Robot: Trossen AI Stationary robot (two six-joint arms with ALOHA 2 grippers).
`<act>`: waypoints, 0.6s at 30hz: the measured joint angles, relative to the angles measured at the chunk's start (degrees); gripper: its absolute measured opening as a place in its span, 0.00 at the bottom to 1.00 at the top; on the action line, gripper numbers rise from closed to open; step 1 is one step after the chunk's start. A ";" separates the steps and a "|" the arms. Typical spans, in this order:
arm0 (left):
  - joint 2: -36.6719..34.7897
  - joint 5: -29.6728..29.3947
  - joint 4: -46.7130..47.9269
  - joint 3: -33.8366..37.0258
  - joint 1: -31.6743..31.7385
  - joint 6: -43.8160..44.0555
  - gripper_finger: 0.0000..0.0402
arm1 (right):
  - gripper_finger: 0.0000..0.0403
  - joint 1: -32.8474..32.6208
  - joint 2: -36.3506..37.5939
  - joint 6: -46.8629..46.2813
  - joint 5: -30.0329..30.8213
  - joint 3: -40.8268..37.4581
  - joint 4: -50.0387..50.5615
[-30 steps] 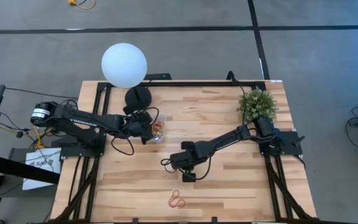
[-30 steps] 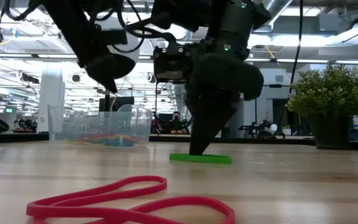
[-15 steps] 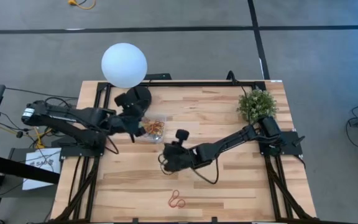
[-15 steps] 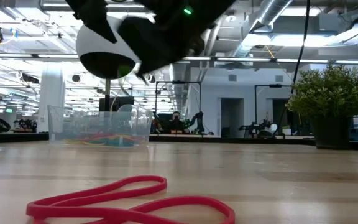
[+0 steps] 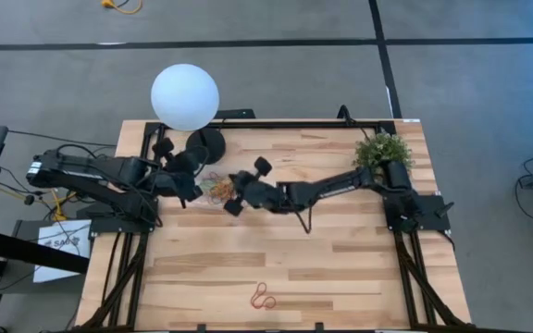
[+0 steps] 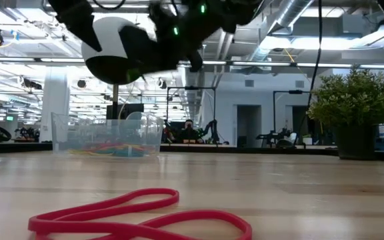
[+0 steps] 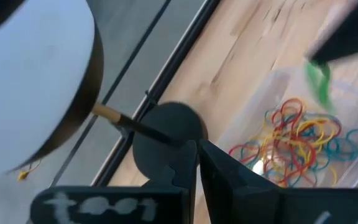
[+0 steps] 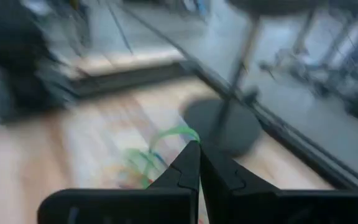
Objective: Pick and place rubber bands into bin
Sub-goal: Put the green rubber band into the transparent container
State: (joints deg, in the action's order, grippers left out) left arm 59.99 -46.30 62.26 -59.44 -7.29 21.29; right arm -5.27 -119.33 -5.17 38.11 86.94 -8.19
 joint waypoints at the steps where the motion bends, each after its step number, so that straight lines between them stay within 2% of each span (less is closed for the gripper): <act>1: 0.02 0.00 0.35 0.25 -0.02 0.46 0.03 | 0.00 0.72 -0.02 -1.45 0.31 -0.02 2.40; 4: 0.02 0.02 0.53 0.97 0.00 0.95 0.03 | 0.00 1.87 -0.02 -2.48 0.34 -0.04 4.97; 11: 0.02 0.02 0.11 2.74 0.00 1.09 0.03 | 0.00 2.08 -0.02 -2.26 -7.42 -0.02 6.89; 18: 0.02 0.04 -0.05 3.54 0.00 1.96 0.03 | 0.00 2.57 -0.02 -5.79 -8.14 -0.02 11.48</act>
State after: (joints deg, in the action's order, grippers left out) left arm 60.01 -46.26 62.22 -55.90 -7.29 23.25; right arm -2.70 -119.35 -10.96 29.97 86.91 3.29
